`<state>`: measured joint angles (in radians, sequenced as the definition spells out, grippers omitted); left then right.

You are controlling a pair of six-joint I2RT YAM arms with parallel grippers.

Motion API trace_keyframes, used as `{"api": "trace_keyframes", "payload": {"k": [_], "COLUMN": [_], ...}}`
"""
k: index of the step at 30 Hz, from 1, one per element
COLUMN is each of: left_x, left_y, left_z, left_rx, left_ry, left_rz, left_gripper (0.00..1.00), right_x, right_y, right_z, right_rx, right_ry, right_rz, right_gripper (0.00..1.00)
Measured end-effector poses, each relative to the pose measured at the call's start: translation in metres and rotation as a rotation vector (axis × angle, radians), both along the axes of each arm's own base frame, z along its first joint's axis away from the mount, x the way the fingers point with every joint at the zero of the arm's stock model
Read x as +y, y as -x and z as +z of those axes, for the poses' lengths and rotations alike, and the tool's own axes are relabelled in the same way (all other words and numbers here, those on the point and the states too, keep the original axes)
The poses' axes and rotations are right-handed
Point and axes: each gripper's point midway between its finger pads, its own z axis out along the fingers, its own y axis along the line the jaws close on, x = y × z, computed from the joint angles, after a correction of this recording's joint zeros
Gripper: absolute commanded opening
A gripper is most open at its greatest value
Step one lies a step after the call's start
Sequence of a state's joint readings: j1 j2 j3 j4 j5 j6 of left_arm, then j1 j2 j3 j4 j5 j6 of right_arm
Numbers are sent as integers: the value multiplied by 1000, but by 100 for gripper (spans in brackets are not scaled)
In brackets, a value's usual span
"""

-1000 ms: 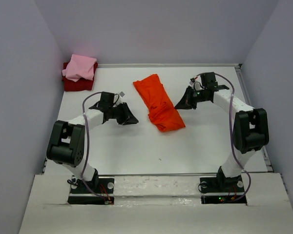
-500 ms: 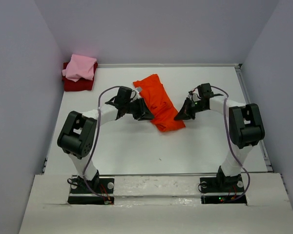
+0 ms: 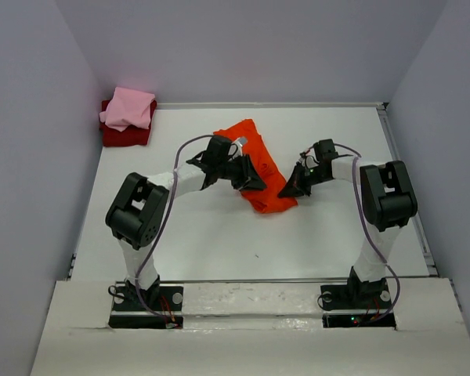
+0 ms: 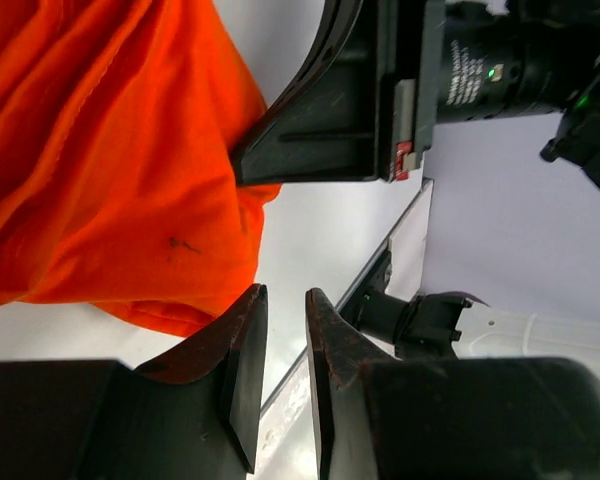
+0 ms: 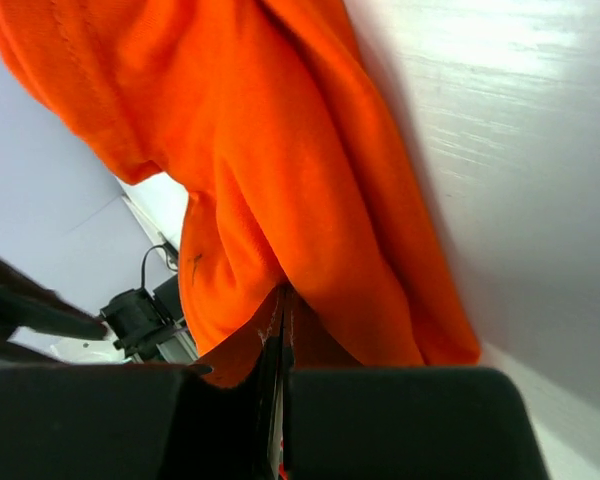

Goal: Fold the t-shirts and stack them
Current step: Fold the folded rectangular tshirt in 1/3 of the way

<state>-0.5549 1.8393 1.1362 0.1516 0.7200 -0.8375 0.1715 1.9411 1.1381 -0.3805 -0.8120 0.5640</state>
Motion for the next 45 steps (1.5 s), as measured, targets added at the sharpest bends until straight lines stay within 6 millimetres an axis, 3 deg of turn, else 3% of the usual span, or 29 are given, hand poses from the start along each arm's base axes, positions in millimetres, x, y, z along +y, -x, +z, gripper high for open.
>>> {"api": "trace_keyframes", "payload": {"k": [5, 9, 11, 14, 15, 18, 20, 27, 36, 40, 45], "left_x": [6, 26, 48, 80, 89, 108, 113, 113, 106, 81, 49], "left_y": [-25, -59, -81, -104, -109, -103, -96, -99, -93, -91, -62], "left_z": [15, 12, -2, -28, -36, -52, -51, -33, -33, -45, -70], "left_rx": [-65, -107, -104, -96, -101, -93, -97, -228, -292, -320, -298], "left_ry": [-65, -145, -227, -356, -390, -453, -473, -443, -423, -428, -427], "left_rz": [19, 25, 23, -7, -23, -96, -152, -295, -402, -477, -597], "left_gripper": [33, 35, 44, 69, 73, 72, 72, 73, 71, 73, 73], "right_x": [-1, -2, -2, -2, -2, -1, -1, 1, 1, 1, 1], "right_y": [7, 11, 11, 11, 11, 12, 12, 13, 15, 16, 16], "right_z": [-7, -11, -11, -11, -10, -10, -10, -10, -9, -11, -12], "right_rx": [7, 14, 11, 7, 6, 4, 2, 0, -7, 1, 8], "right_ry": [5, 6, 2, 0, -1, -3, -5, -9, -15, -14, -11], "right_rz": [9, 15, 19, 23, 24, 28, 31, 41, 54, 66, 76], "right_gripper": [0, 0, 0, 0, 0, 0, 0, 0, 0, 0, 0]}}
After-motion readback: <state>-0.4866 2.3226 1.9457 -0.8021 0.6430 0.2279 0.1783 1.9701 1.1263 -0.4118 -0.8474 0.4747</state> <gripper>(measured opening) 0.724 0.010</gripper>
